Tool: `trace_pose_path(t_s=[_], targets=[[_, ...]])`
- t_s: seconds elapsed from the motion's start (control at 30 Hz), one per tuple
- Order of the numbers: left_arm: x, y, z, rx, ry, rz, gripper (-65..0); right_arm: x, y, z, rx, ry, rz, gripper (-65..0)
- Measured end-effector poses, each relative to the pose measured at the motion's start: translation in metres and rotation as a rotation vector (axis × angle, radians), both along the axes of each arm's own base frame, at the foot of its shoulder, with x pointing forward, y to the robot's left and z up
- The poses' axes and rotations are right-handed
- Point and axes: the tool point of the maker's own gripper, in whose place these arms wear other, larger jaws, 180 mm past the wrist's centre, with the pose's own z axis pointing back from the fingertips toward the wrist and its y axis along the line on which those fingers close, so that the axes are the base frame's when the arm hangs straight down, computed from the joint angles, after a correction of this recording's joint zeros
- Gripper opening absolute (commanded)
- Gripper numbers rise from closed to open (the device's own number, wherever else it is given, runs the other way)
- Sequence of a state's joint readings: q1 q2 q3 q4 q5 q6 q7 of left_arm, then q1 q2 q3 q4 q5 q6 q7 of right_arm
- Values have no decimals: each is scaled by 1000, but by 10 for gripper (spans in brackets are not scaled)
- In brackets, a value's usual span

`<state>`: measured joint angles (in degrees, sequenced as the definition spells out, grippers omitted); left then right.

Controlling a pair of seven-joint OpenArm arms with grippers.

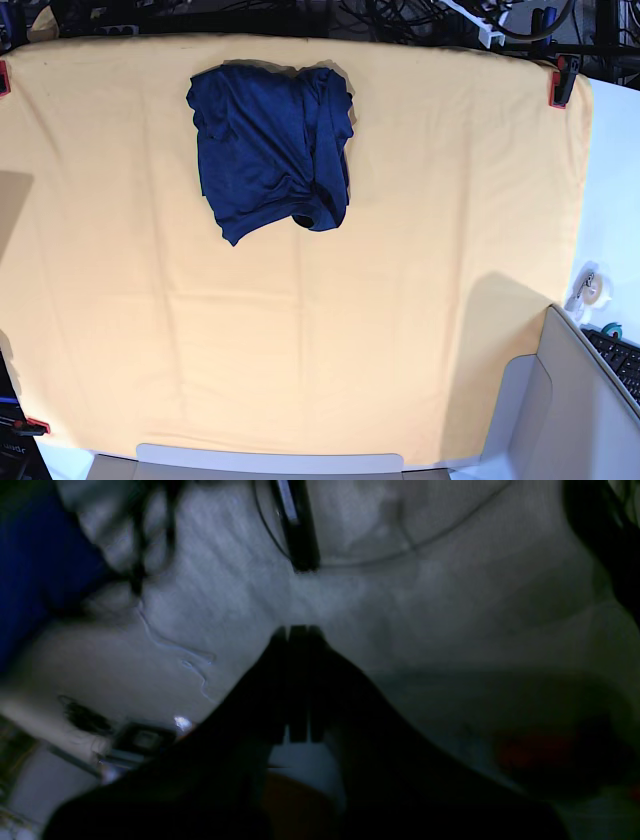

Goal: Fold the T-shirt properly

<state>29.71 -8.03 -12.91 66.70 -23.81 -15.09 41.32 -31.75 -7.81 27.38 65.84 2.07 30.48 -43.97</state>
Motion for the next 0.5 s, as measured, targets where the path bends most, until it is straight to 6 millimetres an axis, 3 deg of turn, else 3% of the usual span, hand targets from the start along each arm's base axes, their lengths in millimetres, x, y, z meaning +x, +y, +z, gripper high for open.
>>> trace_pose_path(t_s=[0.13,0.27,0.4,0.5], targets=[[13,-26,-29,-44,-56,29,-650,-4,25,-31,56,44,18,-650],[-2,-36,-52,-42,-32,14,-650,-10,42,-52,96,56,33,-650],[-19,-47,-64,-35,-30,-19,-650,1,36,-71,15,10,21,-650],[-16,-57,-66,-33,-90,-62,-650,11,23,-80,-86,-14,-7,-650]])
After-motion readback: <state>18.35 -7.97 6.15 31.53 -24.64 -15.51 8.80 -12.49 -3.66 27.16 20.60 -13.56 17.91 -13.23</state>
